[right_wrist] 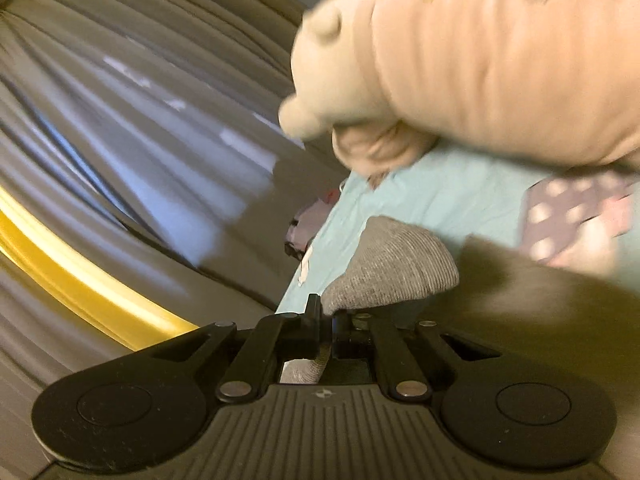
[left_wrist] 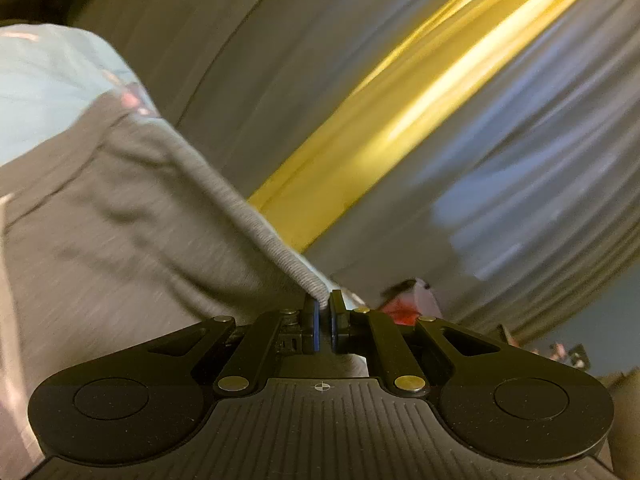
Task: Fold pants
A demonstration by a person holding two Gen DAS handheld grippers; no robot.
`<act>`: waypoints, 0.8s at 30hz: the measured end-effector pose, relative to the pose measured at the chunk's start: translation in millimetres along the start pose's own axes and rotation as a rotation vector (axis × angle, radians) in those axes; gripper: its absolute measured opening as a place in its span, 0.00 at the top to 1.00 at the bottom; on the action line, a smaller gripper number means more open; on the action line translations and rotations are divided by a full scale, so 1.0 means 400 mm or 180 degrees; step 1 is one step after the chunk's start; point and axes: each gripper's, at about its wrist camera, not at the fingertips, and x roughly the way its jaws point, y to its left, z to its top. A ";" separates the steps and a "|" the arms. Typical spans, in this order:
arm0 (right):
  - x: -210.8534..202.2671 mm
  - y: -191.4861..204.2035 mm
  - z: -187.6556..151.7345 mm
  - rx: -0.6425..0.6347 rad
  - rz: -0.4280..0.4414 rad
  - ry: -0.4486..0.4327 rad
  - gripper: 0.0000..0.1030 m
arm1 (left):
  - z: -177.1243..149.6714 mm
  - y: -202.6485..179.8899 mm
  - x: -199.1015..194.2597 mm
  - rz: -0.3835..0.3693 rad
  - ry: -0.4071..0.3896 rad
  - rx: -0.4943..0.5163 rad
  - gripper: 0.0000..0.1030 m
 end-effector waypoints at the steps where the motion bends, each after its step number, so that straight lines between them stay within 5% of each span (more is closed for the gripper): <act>1: -0.044 -0.011 0.000 -0.0004 -0.0012 -0.0020 0.95 | -0.033 0.017 -0.046 -0.0020 -0.0029 -0.0050 0.94; 6: -0.187 -0.087 -0.020 -0.0029 -0.0187 -0.0007 0.95 | -0.216 0.081 -0.182 0.0285 -0.0022 -0.0047 0.94; 9: -0.231 -0.143 -0.057 -0.0067 -0.0423 0.0072 0.95 | -0.288 0.118 -0.193 0.0424 0.0127 -0.0357 0.94; 12: -0.246 -0.191 -0.091 0.0041 -0.0577 0.0125 0.95 | -0.324 0.118 -0.192 0.0703 0.0188 -0.0255 0.93; 15: -0.229 -0.219 -0.106 0.0130 -0.0683 0.0204 0.91 | -0.303 0.126 -0.199 0.0786 0.0197 -0.0155 0.90; 19: -0.200 -0.238 -0.115 0.0219 -0.0634 0.0276 0.83 | -0.216 0.177 -0.199 0.1029 -0.0141 -0.0275 0.41; 24: -0.161 -0.251 -0.118 0.0359 -0.0595 0.0337 0.76 | -0.091 0.242 -0.101 0.1385 -0.0187 -0.0362 0.39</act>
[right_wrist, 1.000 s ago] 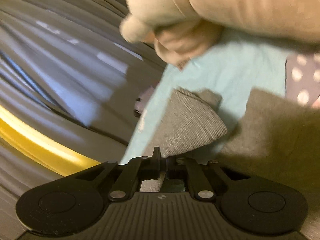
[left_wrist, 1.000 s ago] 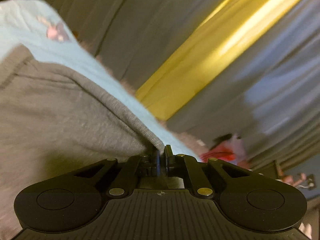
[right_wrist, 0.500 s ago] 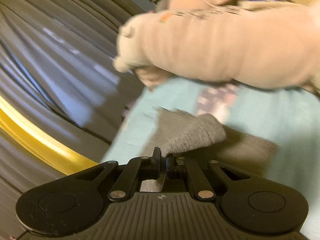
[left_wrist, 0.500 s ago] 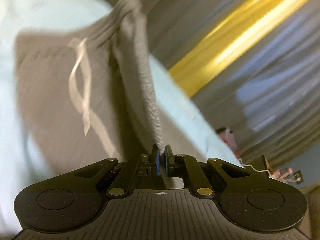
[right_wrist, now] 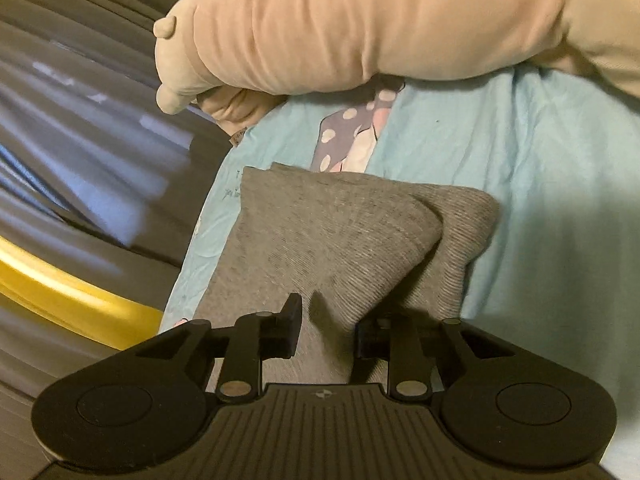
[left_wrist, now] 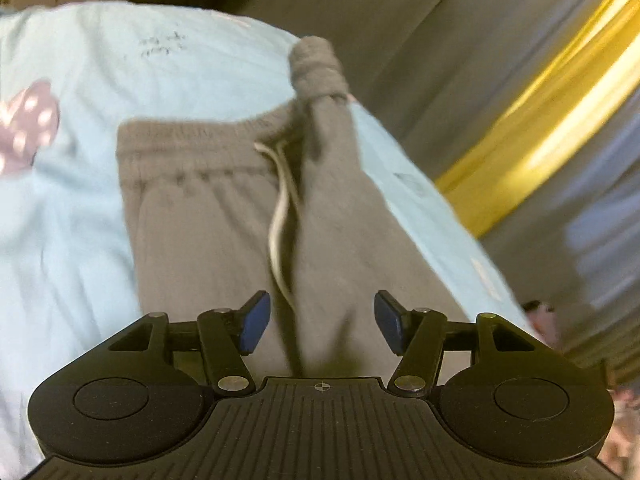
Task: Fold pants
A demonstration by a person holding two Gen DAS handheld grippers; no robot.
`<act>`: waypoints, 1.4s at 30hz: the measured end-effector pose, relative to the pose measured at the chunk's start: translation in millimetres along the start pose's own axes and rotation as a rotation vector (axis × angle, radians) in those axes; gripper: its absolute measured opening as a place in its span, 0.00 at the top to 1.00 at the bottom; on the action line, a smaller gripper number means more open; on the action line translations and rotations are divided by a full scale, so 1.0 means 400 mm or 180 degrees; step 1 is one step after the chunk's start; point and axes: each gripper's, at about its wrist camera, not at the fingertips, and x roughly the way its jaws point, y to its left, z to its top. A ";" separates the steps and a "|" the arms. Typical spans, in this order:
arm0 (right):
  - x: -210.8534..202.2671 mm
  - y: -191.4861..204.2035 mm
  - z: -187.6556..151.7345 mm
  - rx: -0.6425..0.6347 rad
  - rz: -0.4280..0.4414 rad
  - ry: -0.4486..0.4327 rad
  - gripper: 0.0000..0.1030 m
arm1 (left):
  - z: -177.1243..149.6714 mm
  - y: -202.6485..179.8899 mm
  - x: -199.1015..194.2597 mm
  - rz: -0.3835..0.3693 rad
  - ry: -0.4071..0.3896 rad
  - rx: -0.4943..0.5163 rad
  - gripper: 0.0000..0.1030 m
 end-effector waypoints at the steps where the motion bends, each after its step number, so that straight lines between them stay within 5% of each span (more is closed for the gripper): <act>1: 0.005 0.002 0.000 -0.0013 -0.0004 0.0006 0.76 | 0.018 -0.002 0.024 0.0078 -0.0043 0.0042 0.39; 4: 0.022 0.019 0.002 -0.0100 -0.0037 0.0011 0.76 | 0.066 0.003 0.078 0.0074 -0.0012 0.0077 0.47; 7: 0.036 0.041 0.009 -0.0221 -0.0108 0.0053 0.79 | 0.087 -0.007 0.100 -0.0057 0.0130 0.0155 0.88; 10: 0.039 0.080 0.019 -0.0435 -0.0278 0.0052 0.94 | 0.108 -0.034 0.095 0.0003 0.0048 0.0359 0.90; 17: -0.099 0.138 0.050 -0.0849 0.0051 -0.0495 0.94 | 0.108 0.056 -0.066 -0.0522 -0.0230 0.0032 0.90; 26: -0.064 0.031 0.028 -0.0729 -0.0403 -0.0276 0.94 | -0.007 0.195 -0.013 -0.0054 0.0184 0.0029 0.88; 29: -0.055 0.029 0.034 -0.0608 -0.0336 -0.0182 0.85 | 0.003 0.181 -0.020 -0.0050 0.0180 0.0072 0.82; 31: -0.041 0.032 0.038 -0.0565 -0.0273 -0.0104 0.63 | 0.003 0.172 -0.022 -0.0017 0.0162 0.0122 0.80; 32: -0.027 0.041 0.038 -0.0550 -0.0268 -0.0072 0.62 | 0.003 0.171 -0.024 -0.0019 0.0163 0.0121 0.79; 33: -0.022 0.041 0.033 -0.0554 -0.0266 -0.0053 0.63 | -0.001 0.171 -0.028 -0.0023 0.0169 0.0097 0.79; 35: -0.013 0.055 0.021 -0.0691 -0.0330 -0.0051 0.90 | -0.005 0.171 -0.045 -0.0006 0.0183 0.0068 0.88; 36: -0.015 0.067 0.017 -0.0784 -0.0358 -0.0071 0.95 | -0.001 0.172 -0.049 -0.0040 0.0171 0.0066 0.89; 42: -0.115 0.097 0.031 -0.0938 -0.0186 -0.0540 0.96 | 0.021 0.207 -0.115 -0.0427 0.0095 -0.0073 0.90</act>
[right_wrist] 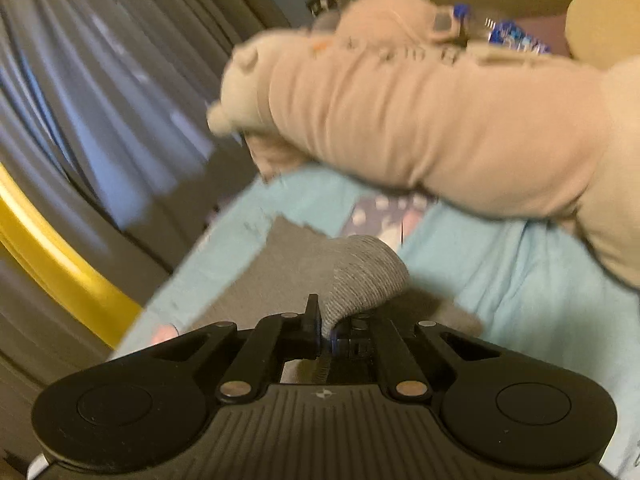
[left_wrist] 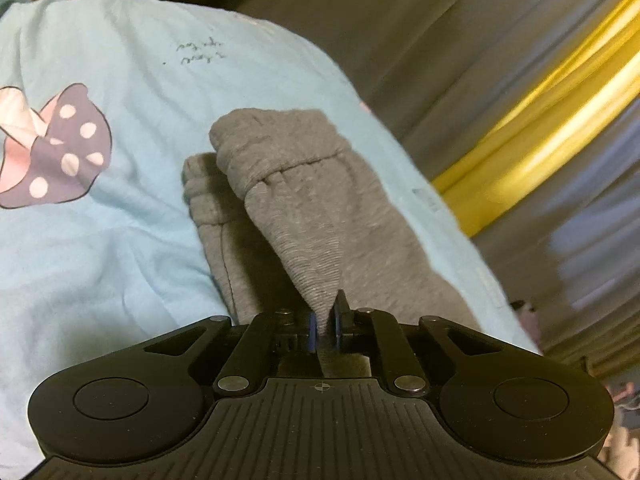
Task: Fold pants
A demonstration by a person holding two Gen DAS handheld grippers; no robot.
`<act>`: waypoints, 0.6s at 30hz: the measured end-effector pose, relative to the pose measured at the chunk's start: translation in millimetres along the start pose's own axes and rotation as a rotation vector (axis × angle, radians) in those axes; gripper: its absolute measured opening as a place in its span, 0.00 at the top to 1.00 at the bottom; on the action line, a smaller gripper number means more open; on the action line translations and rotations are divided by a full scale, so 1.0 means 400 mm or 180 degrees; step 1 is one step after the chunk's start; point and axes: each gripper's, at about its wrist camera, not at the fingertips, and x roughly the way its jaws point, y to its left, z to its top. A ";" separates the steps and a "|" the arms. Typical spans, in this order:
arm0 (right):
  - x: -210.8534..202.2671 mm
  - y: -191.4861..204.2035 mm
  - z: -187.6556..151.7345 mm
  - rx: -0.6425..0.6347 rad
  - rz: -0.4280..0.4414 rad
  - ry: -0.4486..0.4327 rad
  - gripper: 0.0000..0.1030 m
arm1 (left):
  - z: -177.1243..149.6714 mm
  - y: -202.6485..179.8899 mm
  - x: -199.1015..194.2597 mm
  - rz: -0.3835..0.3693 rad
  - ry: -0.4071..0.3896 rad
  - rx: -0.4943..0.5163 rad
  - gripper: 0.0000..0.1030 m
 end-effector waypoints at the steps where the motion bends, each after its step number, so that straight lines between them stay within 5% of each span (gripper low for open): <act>1: -0.008 -0.004 0.000 -0.0005 -0.0031 -0.0044 0.96 | -0.001 0.001 -0.008 -0.0020 -0.0011 0.0050 0.90; 6: 0.039 -0.020 -0.036 -0.0279 -0.0674 0.0171 0.93 | -0.026 0.022 0.018 0.0381 0.0186 0.0221 0.87; 9: 0.031 -0.021 -0.037 -0.0356 -0.1027 0.0115 0.73 | -0.034 0.015 -0.005 0.0655 0.0081 0.0317 0.45; 10: 0.017 -0.014 -0.032 -0.0399 -0.1010 0.0014 0.57 | -0.036 0.003 -0.027 0.0804 -0.0047 0.0408 0.25; 12: -0.011 0.016 -0.016 -0.0612 -0.1074 -0.0189 0.24 | -0.041 -0.021 -0.077 0.0959 -0.0359 0.0556 0.17; 15: -0.059 0.071 -0.009 -0.0917 -0.1015 -0.0554 0.16 | -0.058 -0.076 -0.136 0.0939 -0.0623 0.0710 0.13; 18: -0.081 0.119 -0.020 -0.0934 -0.0685 -0.0548 0.13 | -0.097 -0.148 -0.142 0.0615 -0.0520 0.0861 0.07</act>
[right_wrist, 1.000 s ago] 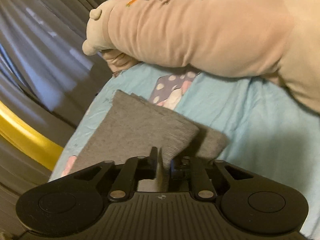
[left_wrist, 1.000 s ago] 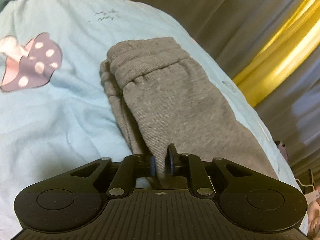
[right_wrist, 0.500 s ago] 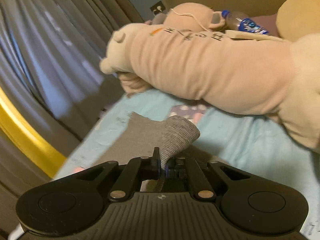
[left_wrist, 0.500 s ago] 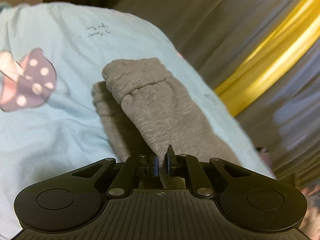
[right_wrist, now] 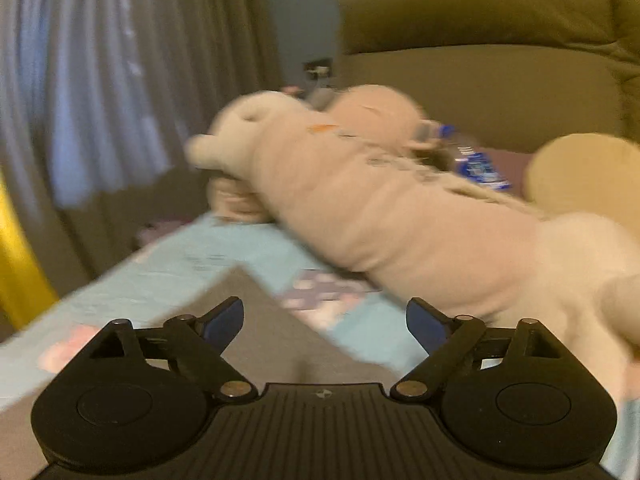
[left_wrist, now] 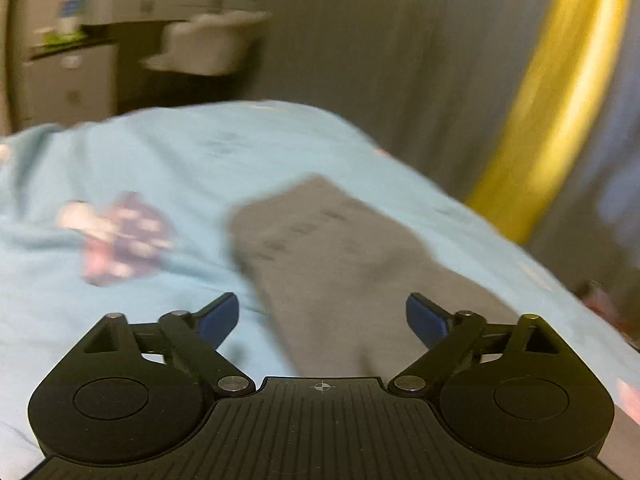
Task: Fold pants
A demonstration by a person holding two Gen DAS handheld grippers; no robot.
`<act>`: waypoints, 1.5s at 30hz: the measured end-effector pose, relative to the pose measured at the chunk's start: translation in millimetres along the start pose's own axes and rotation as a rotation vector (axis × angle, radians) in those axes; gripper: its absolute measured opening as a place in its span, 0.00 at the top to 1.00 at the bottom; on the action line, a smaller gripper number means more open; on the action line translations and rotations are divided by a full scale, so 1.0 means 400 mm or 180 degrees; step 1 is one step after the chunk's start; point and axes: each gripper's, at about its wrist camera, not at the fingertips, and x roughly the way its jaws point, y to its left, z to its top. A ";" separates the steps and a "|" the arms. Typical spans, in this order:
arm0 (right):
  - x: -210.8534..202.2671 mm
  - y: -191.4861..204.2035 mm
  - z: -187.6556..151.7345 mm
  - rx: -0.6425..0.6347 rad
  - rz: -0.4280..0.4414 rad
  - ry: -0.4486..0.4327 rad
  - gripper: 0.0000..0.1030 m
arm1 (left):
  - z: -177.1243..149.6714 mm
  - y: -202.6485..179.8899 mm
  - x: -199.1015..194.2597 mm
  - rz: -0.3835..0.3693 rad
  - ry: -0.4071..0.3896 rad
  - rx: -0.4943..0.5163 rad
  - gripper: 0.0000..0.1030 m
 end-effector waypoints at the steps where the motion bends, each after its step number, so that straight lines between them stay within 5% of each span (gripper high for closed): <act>1: 0.000 0.017 -0.009 0.0012 0.0195 0.0071 0.13 | -0.016 -0.036 0.004 -0.0148 0.0091 0.0086 0.07; 6: 0.085 0.131 -0.109 -0.0312 0.1009 0.1073 0.05 | -0.132 -0.215 0.084 -0.0493 0.0701 0.0651 0.07; 9: 0.160 0.182 -0.173 -0.0693 0.0784 0.1659 0.04 | -0.162 -0.271 0.126 -0.0326 0.0825 0.0744 0.14; 17: 0.198 0.233 -0.200 -0.1327 0.0537 0.1330 0.03 | -0.189 -0.308 0.178 -0.0183 0.0705 0.1006 0.08; 25: 0.241 0.244 -0.207 -0.1402 0.0429 0.0918 0.03 | -0.225 -0.371 0.230 0.0013 0.0412 0.1558 0.00; 40: 0.292 0.271 -0.181 -0.1384 0.0306 0.0946 0.03 | -0.234 -0.369 0.257 -0.0031 0.0060 0.1483 0.00; 45: 0.266 0.246 -0.170 -0.1387 0.0440 0.1111 0.03 | -0.224 -0.354 0.235 -0.0074 0.0181 0.1496 0.00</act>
